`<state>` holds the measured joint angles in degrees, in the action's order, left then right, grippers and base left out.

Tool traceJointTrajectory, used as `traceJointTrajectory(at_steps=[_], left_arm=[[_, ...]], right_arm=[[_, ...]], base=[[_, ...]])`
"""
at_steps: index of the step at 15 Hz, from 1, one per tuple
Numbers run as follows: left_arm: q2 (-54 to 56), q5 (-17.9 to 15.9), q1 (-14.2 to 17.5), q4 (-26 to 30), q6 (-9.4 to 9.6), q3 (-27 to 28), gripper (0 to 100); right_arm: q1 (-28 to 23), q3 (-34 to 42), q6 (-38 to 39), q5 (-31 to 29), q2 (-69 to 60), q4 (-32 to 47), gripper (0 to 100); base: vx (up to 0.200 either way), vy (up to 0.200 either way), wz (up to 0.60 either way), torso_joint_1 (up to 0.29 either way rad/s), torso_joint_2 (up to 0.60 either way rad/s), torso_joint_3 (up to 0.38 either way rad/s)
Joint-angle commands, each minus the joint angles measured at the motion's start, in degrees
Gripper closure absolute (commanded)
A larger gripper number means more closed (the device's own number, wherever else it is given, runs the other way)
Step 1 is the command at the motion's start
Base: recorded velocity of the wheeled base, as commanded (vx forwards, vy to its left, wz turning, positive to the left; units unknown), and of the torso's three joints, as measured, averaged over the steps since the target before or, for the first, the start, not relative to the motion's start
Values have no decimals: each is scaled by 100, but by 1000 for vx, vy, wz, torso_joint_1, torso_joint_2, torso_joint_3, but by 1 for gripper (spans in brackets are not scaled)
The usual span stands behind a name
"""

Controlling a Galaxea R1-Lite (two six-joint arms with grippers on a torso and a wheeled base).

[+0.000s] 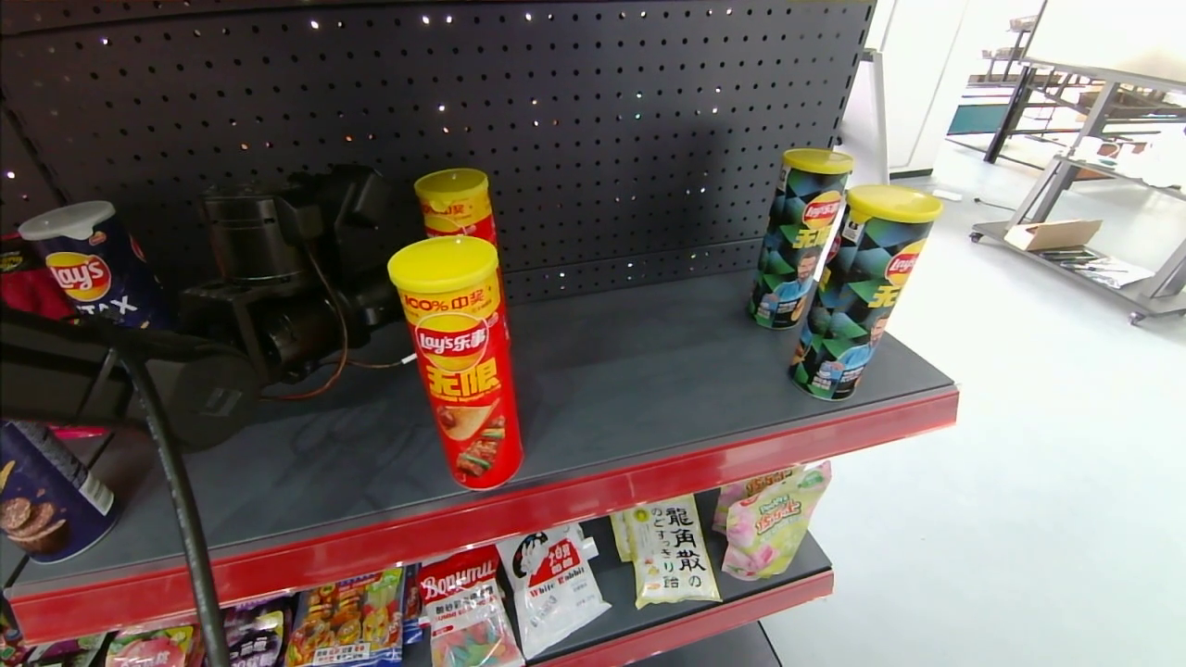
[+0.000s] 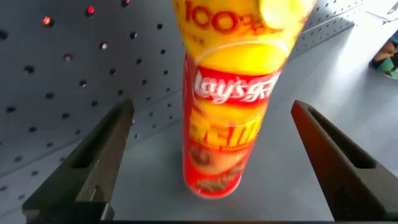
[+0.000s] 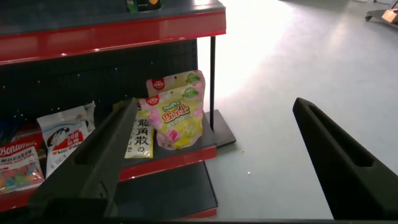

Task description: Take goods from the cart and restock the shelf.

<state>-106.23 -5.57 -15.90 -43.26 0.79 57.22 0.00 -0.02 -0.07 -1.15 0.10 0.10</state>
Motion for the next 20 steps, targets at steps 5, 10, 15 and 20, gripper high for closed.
traceJointTrajectory(at_steps=[5,10,15,20], left_arm=[[955,-5,131,-15,9,-1029,0],[2141,-23,438,2,9,-2426,0],[7063,3,500,4028,-141,-3420,0],[9436,91,465,5372,-193,-3437,0]], right_arm=[[0,2,-1,0,-1,-1,0],[0,2,-1,0,-1,-1,0],[0,-6,-1,0,-1,-1,0],[0,2,-1,0,-1,-1,0]], base=[[0,0,0,0,0,0],[0,0,0,0,0,0],[0,0,0,0,0,0],[0,0,0,0,0,0]])
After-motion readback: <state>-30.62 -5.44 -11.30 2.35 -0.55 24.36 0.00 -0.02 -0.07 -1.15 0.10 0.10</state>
